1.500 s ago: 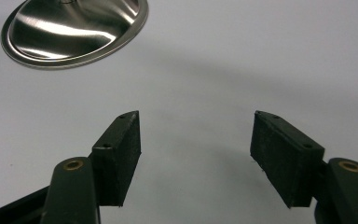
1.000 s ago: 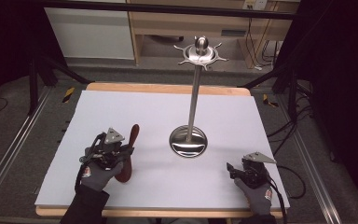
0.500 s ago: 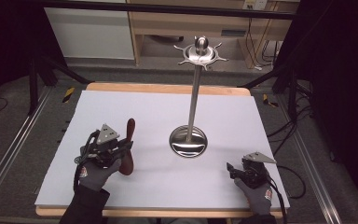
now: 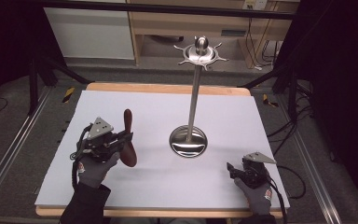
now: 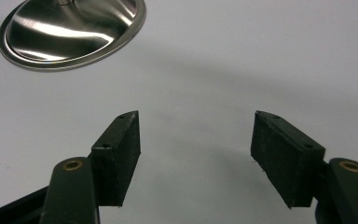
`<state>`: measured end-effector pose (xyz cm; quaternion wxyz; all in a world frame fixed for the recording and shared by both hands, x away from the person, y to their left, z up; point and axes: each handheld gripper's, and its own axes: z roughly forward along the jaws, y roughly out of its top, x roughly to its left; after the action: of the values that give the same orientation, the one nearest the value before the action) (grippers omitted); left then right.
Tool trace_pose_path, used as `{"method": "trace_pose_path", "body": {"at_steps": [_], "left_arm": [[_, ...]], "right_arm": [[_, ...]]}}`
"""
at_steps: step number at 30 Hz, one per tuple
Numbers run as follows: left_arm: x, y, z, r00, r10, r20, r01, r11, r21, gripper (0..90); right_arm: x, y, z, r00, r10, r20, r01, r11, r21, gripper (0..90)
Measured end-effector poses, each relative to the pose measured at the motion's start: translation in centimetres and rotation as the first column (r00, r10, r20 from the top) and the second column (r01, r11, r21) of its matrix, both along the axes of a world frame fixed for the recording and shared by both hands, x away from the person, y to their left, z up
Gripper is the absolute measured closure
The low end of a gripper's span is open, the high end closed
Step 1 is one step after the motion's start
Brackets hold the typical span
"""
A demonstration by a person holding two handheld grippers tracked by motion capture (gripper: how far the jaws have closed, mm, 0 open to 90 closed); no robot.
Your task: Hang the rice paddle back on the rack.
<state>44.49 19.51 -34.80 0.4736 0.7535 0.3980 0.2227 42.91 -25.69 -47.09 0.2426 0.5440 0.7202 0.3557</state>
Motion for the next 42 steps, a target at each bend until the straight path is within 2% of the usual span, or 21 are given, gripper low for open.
{"method": "trace_pose_path", "body": {"at_steps": [15,25,42], "left_arm": [[0.0,-0.6,2.1,0.9988,-0.016,0.046,0.018,0.9993,-0.034,77.9],[0.1,-1.6,4.0,0.9955,-0.038,0.087,0.042,0.9980,-0.046,77.9],[0.5,-3.4,6.8,0.9893,-0.072,0.127,0.081,0.9944,-0.068,77.9]], "right_arm": [[0.0,0.0,0.0,1.0000,0.000,0.003,0.000,1.000,-0.002,33.0],[-0.1,-0.1,0.0,0.9999,0.005,0.011,-0.005,1.000,-0.004,33.0],[0.0,0.0,0.0,0.9999,0.005,0.010,-0.005,1.000,0.004,32.2]]}}
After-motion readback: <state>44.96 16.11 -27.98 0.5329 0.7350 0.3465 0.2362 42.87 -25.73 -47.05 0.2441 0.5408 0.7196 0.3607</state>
